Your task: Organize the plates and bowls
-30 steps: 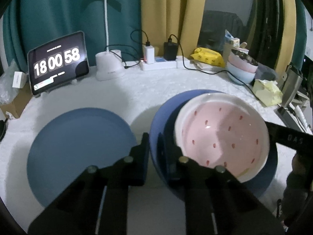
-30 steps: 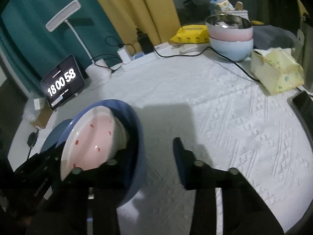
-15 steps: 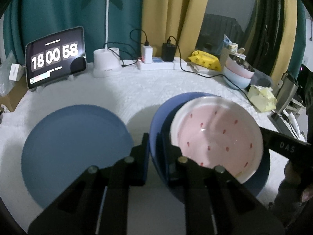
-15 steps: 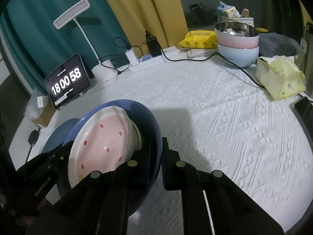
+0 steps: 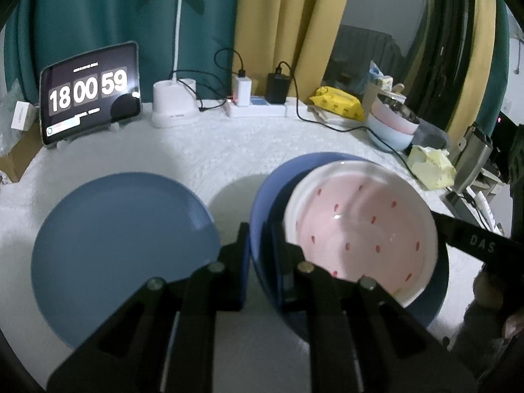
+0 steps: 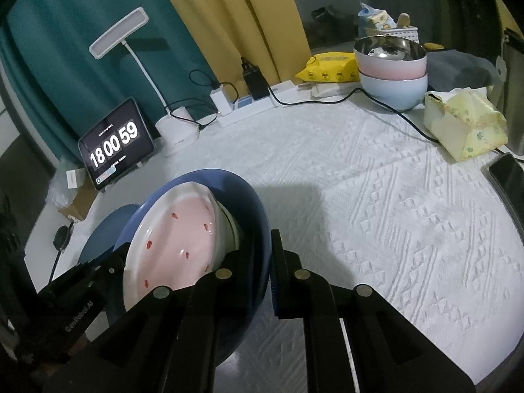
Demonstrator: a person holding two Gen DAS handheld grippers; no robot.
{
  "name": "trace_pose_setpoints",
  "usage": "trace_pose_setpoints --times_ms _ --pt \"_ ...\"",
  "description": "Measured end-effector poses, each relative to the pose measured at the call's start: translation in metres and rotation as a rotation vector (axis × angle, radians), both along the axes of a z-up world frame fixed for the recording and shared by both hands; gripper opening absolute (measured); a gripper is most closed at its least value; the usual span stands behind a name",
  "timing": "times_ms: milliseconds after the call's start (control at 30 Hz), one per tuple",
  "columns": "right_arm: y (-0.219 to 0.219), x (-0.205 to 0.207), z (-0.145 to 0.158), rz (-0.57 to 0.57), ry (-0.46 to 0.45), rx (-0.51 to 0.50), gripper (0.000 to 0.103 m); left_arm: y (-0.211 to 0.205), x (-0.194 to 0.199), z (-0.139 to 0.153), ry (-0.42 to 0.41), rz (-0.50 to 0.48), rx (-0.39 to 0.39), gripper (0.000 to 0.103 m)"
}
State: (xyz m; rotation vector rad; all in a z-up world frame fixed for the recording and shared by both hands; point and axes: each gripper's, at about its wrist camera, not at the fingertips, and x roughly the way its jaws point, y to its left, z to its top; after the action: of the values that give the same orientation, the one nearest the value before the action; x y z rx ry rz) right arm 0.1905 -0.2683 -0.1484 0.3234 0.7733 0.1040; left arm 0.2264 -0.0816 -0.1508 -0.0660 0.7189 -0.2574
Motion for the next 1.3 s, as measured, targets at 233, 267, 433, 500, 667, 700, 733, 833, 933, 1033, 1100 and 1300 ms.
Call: trace_pose_setpoints --times_ms 233,267,433,500,667,700,733,833,933,1033,1100,1300 --pt "0.003 -0.003 0.011 -0.006 -0.021 0.002 0.01 0.004 -0.002 0.011 -0.026 0.003 -0.015 0.011" --pt "0.004 -0.003 0.013 -0.005 -0.024 0.002 0.01 0.005 -0.002 0.013 -0.029 0.004 -0.016 0.011" --pt "0.011 -0.001 0.023 0.0 -0.043 -0.011 0.01 0.014 -0.003 0.019 -0.042 0.006 -0.031 0.011" --pt "0.015 0.0 0.026 0.003 -0.049 -0.015 0.01 0.019 -0.004 0.021 -0.049 0.01 -0.04 0.011" --pt "0.027 0.003 0.035 0.015 -0.066 -0.027 0.01 0.033 -0.005 0.029 -0.07 0.025 -0.066 0.011" --pt "0.03 0.003 0.038 0.019 -0.069 -0.029 0.01 0.036 -0.006 0.029 -0.074 0.027 -0.069 0.011" --pt "0.033 0.005 0.039 0.022 -0.071 -0.032 0.01 0.039 -0.006 0.031 -0.077 0.031 -0.073 0.011" --pt "0.044 0.007 0.045 0.034 -0.082 -0.043 0.01 0.05 -0.006 0.034 -0.088 0.044 -0.081 0.011" --pt "0.056 0.01 0.049 0.045 -0.089 -0.05 0.01 0.061 -0.006 0.036 -0.097 0.058 -0.086 0.011" --pt "0.066 0.013 0.051 0.055 -0.093 -0.055 0.01 0.071 -0.004 0.038 -0.101 0.072 -0.085 0.011" --pt "0.071 0.015 0.051 0.062 -0.088 -0.05 0.01 0.079 -0.004 0.039 -0.104 0.083 -0.09 0.011" --pt "0.093 0.023 0.052 0.093 -0.081 -0.062 0.01 0.102 -0.003 0.037 -0.101 0.115 -0.106 0.011"
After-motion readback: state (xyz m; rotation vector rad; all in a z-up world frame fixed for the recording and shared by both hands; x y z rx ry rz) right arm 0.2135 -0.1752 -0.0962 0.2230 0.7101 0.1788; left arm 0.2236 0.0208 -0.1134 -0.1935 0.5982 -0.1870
